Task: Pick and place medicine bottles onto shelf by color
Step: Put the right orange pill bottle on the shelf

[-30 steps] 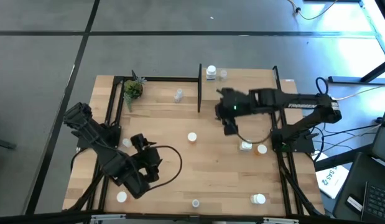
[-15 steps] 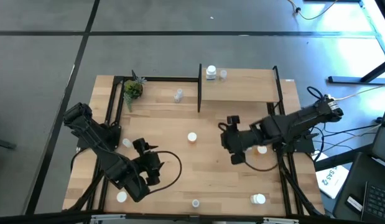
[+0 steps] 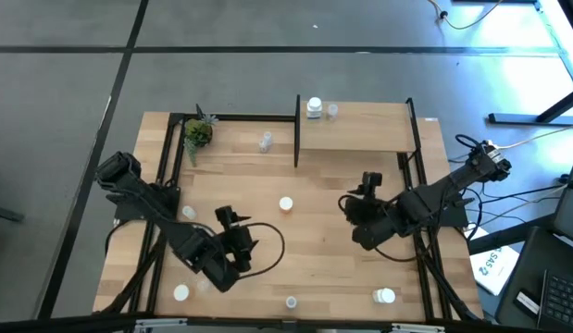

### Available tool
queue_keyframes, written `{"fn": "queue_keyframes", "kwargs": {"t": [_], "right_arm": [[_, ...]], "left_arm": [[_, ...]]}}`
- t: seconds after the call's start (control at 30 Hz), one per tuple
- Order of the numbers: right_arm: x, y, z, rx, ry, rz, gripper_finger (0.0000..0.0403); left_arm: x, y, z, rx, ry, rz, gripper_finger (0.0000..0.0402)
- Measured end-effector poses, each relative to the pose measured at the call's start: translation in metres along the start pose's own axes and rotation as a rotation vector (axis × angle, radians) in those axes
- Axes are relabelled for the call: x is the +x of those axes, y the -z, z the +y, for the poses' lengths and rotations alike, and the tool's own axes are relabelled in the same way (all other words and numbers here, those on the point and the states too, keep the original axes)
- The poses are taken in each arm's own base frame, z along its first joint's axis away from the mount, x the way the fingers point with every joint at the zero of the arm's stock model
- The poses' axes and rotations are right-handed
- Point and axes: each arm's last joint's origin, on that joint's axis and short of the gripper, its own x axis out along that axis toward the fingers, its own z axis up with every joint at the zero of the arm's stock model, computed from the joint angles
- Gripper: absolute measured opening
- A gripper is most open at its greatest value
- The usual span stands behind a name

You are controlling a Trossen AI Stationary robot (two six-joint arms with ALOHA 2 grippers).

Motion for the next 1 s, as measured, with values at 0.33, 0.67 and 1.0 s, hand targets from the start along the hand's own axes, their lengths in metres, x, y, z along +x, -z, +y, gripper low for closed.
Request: {"fn": "queue_keyframes", "kwargs": {"t": [0.33, 0.67, 1.0], "right_arm": [[0.001, 0.004, 0.002, -0.011, -0.008, 0.011, 0.0204], [0.007, 0.043, -0.009, 0.122, -0.067, -0.015, 0.0204], [-0.010, 0.064, -0.032, 0.191, -0.253, -0.040, 0.0204]], "left_arm": [[0.039, -0.003, 0.009, 0.030, -0.023, -0.015, 0.0327], [0.068, -0.018, 0.017, 0.057, 0.115, -0.004, 0.0327], [0.088, -0.029, 0.033, 0.050, 0.172, 0.023, 0.0327]]}}
